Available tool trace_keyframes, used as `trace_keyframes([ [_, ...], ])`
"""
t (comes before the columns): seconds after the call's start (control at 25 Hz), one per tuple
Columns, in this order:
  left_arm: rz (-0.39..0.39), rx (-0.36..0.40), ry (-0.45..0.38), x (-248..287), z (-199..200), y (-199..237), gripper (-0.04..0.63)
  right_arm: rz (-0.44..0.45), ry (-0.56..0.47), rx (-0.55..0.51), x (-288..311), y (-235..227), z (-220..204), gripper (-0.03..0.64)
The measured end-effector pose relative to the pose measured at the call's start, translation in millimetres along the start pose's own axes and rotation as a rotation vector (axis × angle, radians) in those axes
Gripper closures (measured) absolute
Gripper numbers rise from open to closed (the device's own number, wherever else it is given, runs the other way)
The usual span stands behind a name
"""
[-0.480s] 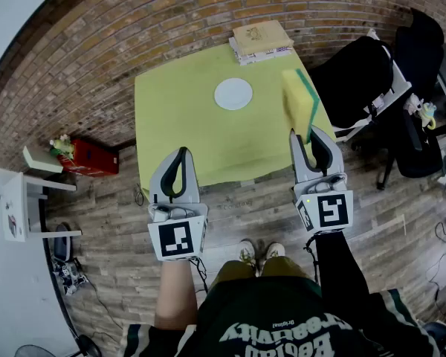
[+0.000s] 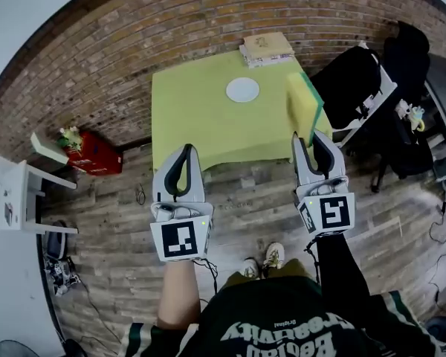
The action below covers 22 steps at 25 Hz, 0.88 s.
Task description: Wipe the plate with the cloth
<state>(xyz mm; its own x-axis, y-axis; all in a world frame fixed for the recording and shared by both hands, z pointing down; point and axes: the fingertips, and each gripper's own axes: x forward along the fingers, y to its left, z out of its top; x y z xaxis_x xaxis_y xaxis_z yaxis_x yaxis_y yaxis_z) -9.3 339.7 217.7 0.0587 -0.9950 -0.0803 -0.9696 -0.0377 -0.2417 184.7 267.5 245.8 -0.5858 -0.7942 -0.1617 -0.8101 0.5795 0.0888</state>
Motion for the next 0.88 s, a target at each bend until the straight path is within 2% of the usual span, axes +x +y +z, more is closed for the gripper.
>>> trace_keyframes([
  [0.4,-0.042,-0.041,-0.028,-63,6,7,0.588,-0.022,-0.003,-0.035,-53,57,22,0.503],
  [0.68,-0.062,-0.049,-0.030,-76,0,8,0.588,-0.049,0.023,-0.016,-68,66,12,0.507],
  [0.88,-0.082,-0.032,-0.016,-67,-12,5,0.588,-0.052,0.039,-0.004,-61,64,-2,0.511],
])
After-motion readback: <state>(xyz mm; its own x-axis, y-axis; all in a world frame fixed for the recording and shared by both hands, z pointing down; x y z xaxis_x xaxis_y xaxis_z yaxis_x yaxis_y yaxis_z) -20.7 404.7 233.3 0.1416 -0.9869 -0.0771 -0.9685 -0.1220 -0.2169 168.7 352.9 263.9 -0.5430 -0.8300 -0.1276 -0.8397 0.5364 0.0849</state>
